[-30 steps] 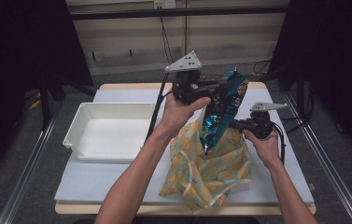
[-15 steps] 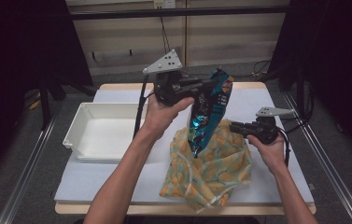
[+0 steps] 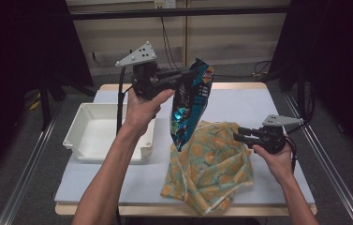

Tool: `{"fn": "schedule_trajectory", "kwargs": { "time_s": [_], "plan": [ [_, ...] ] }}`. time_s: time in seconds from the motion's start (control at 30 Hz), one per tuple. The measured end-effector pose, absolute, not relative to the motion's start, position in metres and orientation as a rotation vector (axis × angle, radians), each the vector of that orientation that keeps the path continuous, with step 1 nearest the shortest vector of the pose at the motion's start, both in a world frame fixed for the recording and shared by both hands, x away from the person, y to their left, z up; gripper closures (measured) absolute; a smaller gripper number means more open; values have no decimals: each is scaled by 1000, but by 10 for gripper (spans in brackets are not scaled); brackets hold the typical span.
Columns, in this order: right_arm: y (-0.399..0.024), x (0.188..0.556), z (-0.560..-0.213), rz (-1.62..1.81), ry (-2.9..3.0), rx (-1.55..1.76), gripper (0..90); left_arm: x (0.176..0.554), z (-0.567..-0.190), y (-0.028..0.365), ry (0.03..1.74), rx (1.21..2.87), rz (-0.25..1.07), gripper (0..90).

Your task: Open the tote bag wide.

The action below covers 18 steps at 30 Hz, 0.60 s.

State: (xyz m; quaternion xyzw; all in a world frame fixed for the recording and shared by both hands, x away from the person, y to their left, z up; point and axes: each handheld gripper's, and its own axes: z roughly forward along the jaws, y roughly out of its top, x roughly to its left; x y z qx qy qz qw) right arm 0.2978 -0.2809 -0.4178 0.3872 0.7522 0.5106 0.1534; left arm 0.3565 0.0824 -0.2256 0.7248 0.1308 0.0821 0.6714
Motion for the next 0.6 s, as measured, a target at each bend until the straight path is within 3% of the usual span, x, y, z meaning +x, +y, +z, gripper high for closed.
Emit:
{"fn": "schedule_trajectory", "kwargs": {
  "time_s": [0.6],
  "plan": [
    [-290,258,-411,1490,2102,1101,339,369,-251,127,415,1659,240,886]
  ]
}}
